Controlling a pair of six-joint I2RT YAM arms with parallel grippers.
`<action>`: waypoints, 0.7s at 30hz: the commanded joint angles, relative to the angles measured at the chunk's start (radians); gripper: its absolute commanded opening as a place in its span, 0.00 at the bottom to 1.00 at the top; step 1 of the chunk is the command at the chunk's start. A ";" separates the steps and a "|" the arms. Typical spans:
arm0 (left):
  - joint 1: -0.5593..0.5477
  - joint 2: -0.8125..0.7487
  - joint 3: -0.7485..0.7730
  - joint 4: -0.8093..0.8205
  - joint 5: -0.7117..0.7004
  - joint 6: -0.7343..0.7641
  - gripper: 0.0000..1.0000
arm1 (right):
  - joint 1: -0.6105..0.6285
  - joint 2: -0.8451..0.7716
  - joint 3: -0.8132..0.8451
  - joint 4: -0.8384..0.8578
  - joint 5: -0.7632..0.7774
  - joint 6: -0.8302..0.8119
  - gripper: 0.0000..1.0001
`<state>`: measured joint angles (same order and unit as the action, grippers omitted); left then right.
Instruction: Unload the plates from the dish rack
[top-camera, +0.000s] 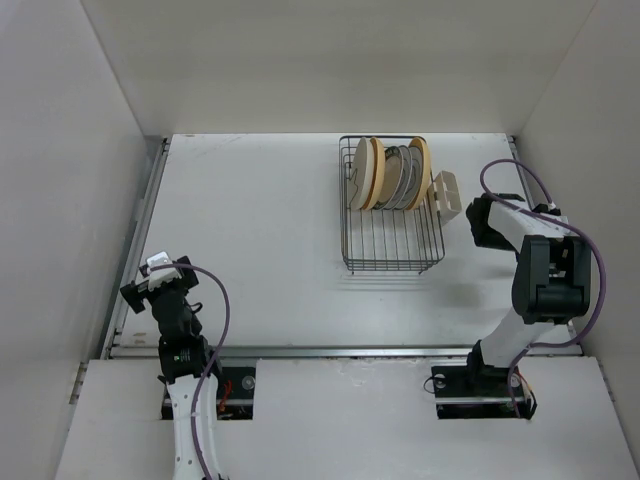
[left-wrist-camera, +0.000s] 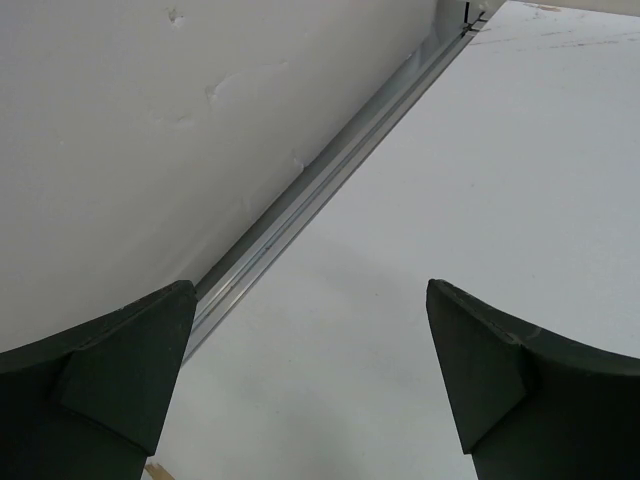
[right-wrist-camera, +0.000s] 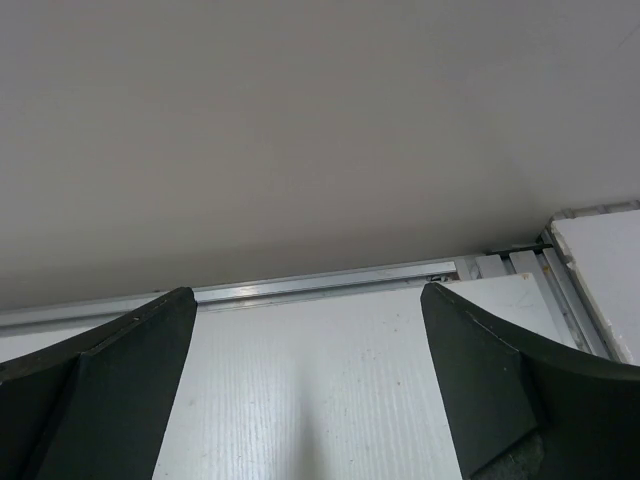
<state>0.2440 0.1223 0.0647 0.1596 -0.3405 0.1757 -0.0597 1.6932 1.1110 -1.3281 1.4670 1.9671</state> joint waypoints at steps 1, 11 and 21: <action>0.000 0.005 0.029 0.037 0.011 0.010 0.99 | -0.003 -0.001 0.032 -0.051 0.078 0.003 1.00; 0.000 0.046 0.271 -0.219 0.257 0.177 0.99 | -0.003 -0.072 0.343 -0.051 0.125 -0.370 1.00; -0.011 0.503 0.881 -0.698 0.453 0.412 0.99 | 0.193 -0.228 0.642 0.849 -0.702 -1.648 1.00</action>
<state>0.2371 0.5243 0.8669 -0.3550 0.1196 0.5713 0.1089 1.5188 1.7622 -0.8154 1.1286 0.7692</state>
